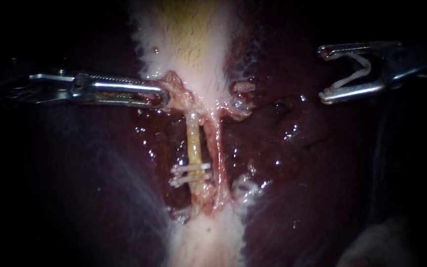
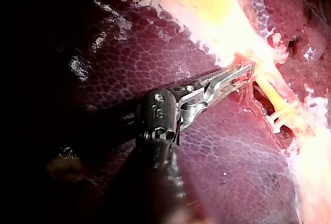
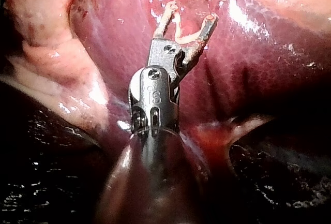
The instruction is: Clipping third clip left tube
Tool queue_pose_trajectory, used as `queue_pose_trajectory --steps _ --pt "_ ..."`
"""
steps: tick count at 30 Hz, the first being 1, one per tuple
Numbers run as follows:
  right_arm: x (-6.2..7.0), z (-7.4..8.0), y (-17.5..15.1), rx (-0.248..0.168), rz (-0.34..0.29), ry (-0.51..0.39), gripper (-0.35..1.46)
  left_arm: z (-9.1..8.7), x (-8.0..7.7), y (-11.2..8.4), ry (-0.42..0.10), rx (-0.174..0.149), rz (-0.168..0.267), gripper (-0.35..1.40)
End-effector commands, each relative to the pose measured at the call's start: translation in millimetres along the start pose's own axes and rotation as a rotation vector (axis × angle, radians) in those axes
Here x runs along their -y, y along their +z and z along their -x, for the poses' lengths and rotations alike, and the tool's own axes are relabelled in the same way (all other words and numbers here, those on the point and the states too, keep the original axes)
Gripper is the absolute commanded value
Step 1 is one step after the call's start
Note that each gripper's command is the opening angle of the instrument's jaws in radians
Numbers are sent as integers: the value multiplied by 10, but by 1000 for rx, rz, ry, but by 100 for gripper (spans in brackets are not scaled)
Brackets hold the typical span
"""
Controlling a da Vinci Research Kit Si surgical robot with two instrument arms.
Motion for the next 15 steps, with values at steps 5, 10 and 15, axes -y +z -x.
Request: queue_pose_trajectory --steps 5,10,15 --pt "0 0 0 0 0 0 50 -1 -5 -9 -1 2 5 -35" --pt "0 0 0 0 0 0 50 -15 -16 -40 -10 1 -5 -35" --pt "1 -1 0 0 0 0 50 -36 -31 -76 -30 -27 -12 -35"
